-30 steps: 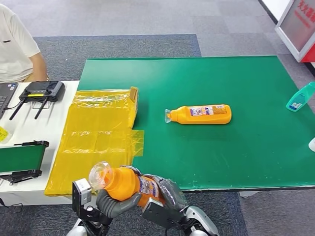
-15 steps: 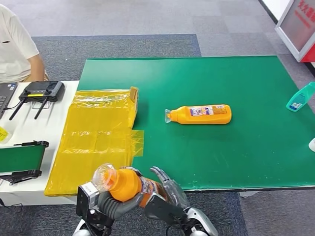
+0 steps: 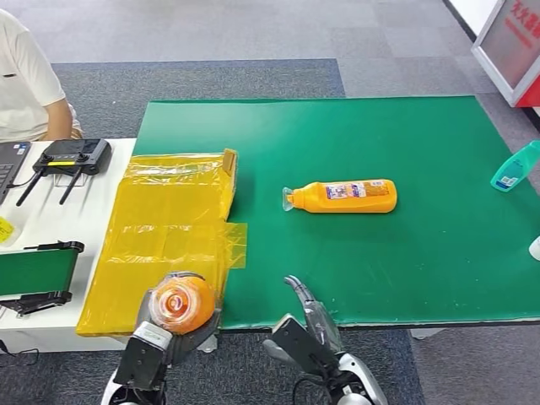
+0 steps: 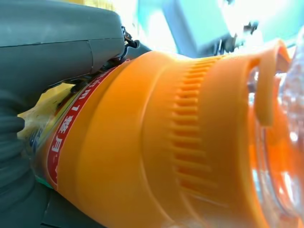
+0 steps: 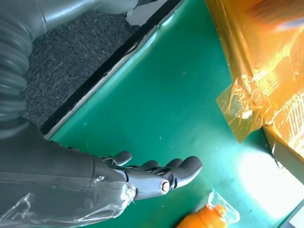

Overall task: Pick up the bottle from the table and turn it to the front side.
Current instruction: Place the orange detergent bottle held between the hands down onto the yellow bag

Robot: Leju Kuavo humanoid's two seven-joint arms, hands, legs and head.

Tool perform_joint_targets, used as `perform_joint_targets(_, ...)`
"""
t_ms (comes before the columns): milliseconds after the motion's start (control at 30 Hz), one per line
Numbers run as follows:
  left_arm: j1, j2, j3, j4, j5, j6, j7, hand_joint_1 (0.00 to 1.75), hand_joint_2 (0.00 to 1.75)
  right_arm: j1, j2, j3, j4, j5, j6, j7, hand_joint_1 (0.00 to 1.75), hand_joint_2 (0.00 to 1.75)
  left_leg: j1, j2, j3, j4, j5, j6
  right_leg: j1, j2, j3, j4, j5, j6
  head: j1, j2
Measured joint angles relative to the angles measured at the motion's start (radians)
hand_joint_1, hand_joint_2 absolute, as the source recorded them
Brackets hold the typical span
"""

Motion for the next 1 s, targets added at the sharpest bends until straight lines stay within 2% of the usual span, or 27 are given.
perform_joint_targets(100, 0.0, -0.003, 0.04, -0.014, -0.211, 0.105, 0.047, 1.75, 1.75, 0.008, 0.001, -0.005, -0.012, 0.0, 0.002, 0.0, 0.0, 1.75, 0.0, 0.0, 0.0, 0.0, 0.0, 0.0, 0.0, 0.0, 0.0, 0.0, 0.0, 0.0, 0.0, 0.0)
perform_joint_targets(200, -0.004, -0.003, 0.094, -0.024, -0.409, 0.169, 0.101, 1.75, 1.75, 0.014, 0.004, -0.01, -0.027, -0.001, 0.006, -0.004, 0.0, 1.75, 0.0, 0.0, 0.0, 0.0, 0.0, 0.0, 0.0, 0.0, 0.0, 0.0, 0.0, 0.0, 0.0, 0.0)
perform_joint_targets(400, -0.036, 0.012, 0.187, -0.025, -0.724, 0.214, 0.23, 1.75, 1.75, 0.027, 0.008, -0.022, -0.084, -0.03, 0.009, -0.066, 0.0, 1.75, 0.0, 0.0, 0.0, 0.0, 0.0, 0.0, 0.0, 0.0, 0.0, 0.0, 0.0, 0.0, 0.0, 0.0)
perform_joint_targets(633, -0.118, 0.074, 0.25, 0.04, -0.797, 0.18, 0.271, 1.75, 1.75, 0.03, 0.008, -0.039, -0.212, -0.138, 0.03, -0.202, 0.0, 1.75, 0.0, 0.0, 0.0, 0.0, 0.001, 0.0, 0.0, 0.0, 0.0, 0.0, 0.0, 0.0, 0.0, 0.0)
perform_joint_targets(833, -0.203, 0.133, 0.272, 0.176, -0.857, 0.16, 0.288, 1.75, 1.75, 0.023, 0.007, -0.049, -0.285, -0.18, 0.046, -0.245, 0.0, 1.75, 0.0, 0.0, 0.0, 0.0, 0.001, -0.001, 0.0, 0.0, 0.0, 0.0, 0.001, -0.001, 0.0, 0.0)
perform_joint_targets(1000, -0.291, 0.149, 0.273, 0.293, -0.79, 0.098, 0.266, 1.75, 1.75, 0.012, 0.004, -0.051, -0.311, -0.203, 0.06, -0.273, 0.0, 1.75, 0.0, 0.0, 0.0, 0.0, 0.002, -0.001, 0.0, 0.0, 0.0, 0.0, 0.001, 0.0, 0.0, 0.0)
